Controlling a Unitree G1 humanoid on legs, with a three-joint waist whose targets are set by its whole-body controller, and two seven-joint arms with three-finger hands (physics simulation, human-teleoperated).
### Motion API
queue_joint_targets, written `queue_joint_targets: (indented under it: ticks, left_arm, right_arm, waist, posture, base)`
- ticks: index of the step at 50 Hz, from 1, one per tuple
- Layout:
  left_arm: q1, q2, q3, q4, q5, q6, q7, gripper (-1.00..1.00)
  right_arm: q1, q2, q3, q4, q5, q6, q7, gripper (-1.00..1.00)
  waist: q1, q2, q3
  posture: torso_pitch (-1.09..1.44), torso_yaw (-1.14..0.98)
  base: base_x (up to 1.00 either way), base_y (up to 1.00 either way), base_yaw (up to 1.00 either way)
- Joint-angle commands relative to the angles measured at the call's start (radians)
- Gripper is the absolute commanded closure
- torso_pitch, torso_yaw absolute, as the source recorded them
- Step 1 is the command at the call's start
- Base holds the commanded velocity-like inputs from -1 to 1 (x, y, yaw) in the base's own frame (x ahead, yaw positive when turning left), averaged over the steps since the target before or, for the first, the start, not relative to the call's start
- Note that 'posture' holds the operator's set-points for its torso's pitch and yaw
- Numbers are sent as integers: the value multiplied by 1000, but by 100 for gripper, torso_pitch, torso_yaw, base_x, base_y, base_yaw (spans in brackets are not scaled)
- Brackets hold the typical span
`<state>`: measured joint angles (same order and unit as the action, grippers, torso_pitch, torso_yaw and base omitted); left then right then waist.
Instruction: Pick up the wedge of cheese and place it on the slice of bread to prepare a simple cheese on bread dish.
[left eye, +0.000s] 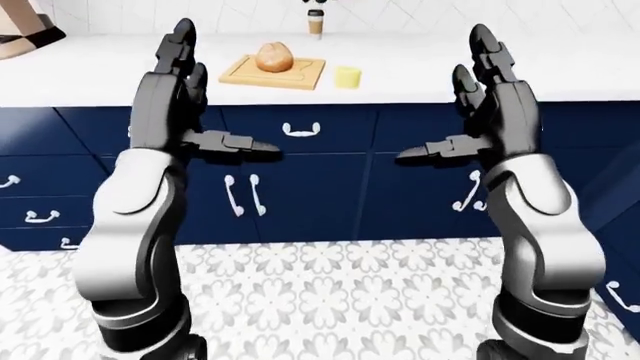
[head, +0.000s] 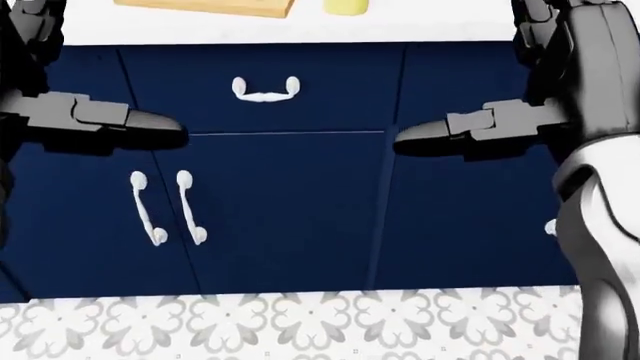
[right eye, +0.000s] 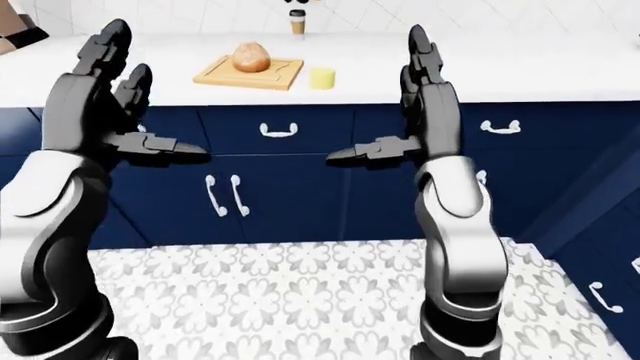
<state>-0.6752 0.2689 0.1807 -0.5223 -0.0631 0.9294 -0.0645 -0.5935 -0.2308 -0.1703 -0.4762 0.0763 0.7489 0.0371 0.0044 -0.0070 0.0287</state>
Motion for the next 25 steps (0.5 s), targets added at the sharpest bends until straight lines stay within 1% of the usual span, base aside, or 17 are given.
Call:
queue_joint_targets:
  ticks: [1,2,3,4,7,8,10,11,13,15,17,19,20,21,22,23,25]
  left_arm:
    - [-51,17,2,-6,-10,-16,9,-100]
    - [-61,22,-1,18,-12,-31,7,-100]
    - [-86,29,1,54,-11,-48,9,-100]
    - [-95,36,-4,67,-8,-54,8,-100]
    - [-148,47,-4,104,-15,-55,8,-100]
    - [-155,49,-1,102,-15,-53,12,-100]
    - [-141,43,10,68,-28,-36,29,-100]
    - [-133,41,12,51,-34,-26,37,-100]
    - [-133,48,14,26,-43,-2,47,-100]
    - [-123,44,17,-11,-55,22,60,-100]
    - [-105,43,21,-25,-61,25,70,-100]
    - [-115,53,22,-29,-67,38,73,-100]
    - [-113,54,21,-33,-69,40,75,-100]
    - [-108,53,20,-33,-70,35,75,-100]
    - [-99,53,20,-28,-69,26,76,-100]
    - [-96,55,21,-29,-70,27,76,-100]
    - [-99,58,22,-33,-72,33,76,-100]
  right_arm:
    - [-26,-15,-8,-8,9,-38,-4,-100]
    - [-34,-20,-14,4,13,-44,-6,-100]
    - [-40,-23,-17,6,20,-43,-9,-100]
    - [-58,-34,-23,-5,28,-12,-12,-100]
    - [-83,-48,-28,-20,44,14,-18,-100]
    - [-74,-50,-32,-12,46,-9,-20,-100]
    - [-86,-62,-43,-38,64,27,-28,-100]
    - [-49,-55,-40,-36,62,-10,-30,-100]
    - [-40,-56,-41,-38,68,-17,-32,-100]
    - [-38,-55,-41,-47,77,-13,-37,-100]
    - [-39,-57,-40,-46,83,-14,-38,-100]
    - [-66,-70,-44,-50,93,12,-40,-100]
    - [-52,-66,-39,-50,90,-4,-40,-100]
    - [-48,-65,-36,-49,89,-8,-40,-100]
    - [-47,-64,-32,-49,87,-10,-39,-100]
    - [-50,-64,-33,-49,88,-7,-38,-100]
    - [-56,-66,-31,-47,85,-6,-38,-100]
  waist:
    - [-1,9,-27]
    - [-1,10,-23]
    - [0,9,-3]
    - [0,7,5]
    - [0,-10,12]
    - [0,-19,12]
    - [-2,-11,7]
    - [-2,-12,9]
    - [-3,-16,9]
    - [-3,-4,7]
    - [-5,14,12]
    - [-11,50,15]
    - [-14,83,3]
    - [-10,78,-1]
    - [-4,74,7]
    - [-8,80,14]
    - [0,64,2]
  posture:
    - [0,0]
    - [0,0]
    - [0,0]
    - [0,0]
    - [0,0]
    - [0,0]
    - [0,0]
    - [0,0]
    - [0,0]
    - [0,0]
    - [0,0]
    - [0,0]
    - [0,0]
    - [0,0]
    - [0,0]
    - [0,0]
    - [0,0]
  base:
    - [9,0,0]
    - [23,0,0]
    - [23,0,0]
    - [23,0,0]
    - [24,0,0]
    - [23,0,0]
    - [27,0,0]
    - [30,0,0]
    - [29,0,0]
    - [30,0,0]
    - [30,0,0]
    - [30,0,0]
    - [30,0,0]
    - [30,0,0]
    - [30,0,0]
    - [28,0,0]
    - [29,0,0]
